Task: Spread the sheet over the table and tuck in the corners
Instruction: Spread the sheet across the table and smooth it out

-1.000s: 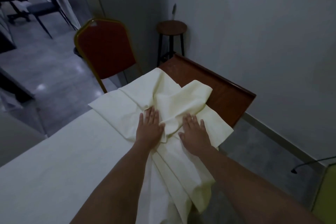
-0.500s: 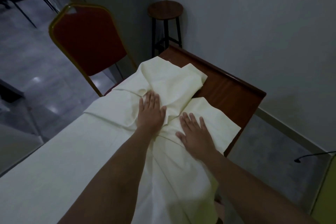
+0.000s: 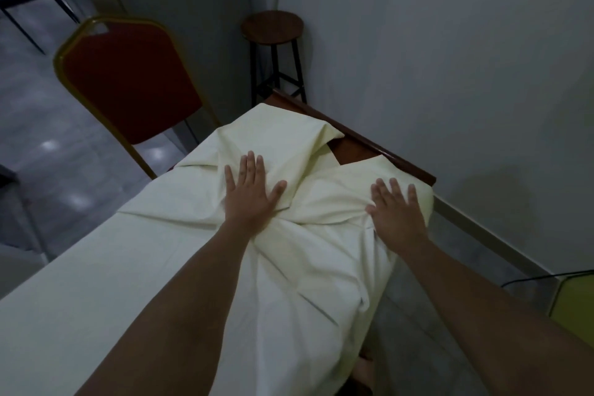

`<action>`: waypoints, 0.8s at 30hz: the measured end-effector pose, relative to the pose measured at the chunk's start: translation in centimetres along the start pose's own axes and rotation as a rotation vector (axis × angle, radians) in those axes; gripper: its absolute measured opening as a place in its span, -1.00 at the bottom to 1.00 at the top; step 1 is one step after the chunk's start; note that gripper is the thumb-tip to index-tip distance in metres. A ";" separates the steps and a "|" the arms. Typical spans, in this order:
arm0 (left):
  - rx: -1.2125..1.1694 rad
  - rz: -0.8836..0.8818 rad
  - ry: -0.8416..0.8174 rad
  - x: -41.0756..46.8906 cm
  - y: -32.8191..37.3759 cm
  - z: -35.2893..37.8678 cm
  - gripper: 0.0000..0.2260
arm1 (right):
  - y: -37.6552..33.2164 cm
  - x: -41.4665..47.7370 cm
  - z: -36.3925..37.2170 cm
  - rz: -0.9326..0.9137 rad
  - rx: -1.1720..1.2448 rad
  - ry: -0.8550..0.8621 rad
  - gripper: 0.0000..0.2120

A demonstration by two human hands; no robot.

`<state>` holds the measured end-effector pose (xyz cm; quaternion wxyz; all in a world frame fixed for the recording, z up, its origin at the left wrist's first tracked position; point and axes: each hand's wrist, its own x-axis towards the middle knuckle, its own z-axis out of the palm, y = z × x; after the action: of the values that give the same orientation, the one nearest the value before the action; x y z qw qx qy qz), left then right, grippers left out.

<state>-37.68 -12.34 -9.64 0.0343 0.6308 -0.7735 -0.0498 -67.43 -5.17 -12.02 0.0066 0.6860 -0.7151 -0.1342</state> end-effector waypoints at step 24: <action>0.049 -0.142 -0.276 6.9 4.2 1.0 -0.33 | -1.5 3.4 -0.2 -0.051 0.175 0.098 -0.51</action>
<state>-43.25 -18.28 -10.17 -0.0915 0.6716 -0.7255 -0.1194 -66.14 -8.55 -12.66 -0.0221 0.7078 -0.7051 -0.0377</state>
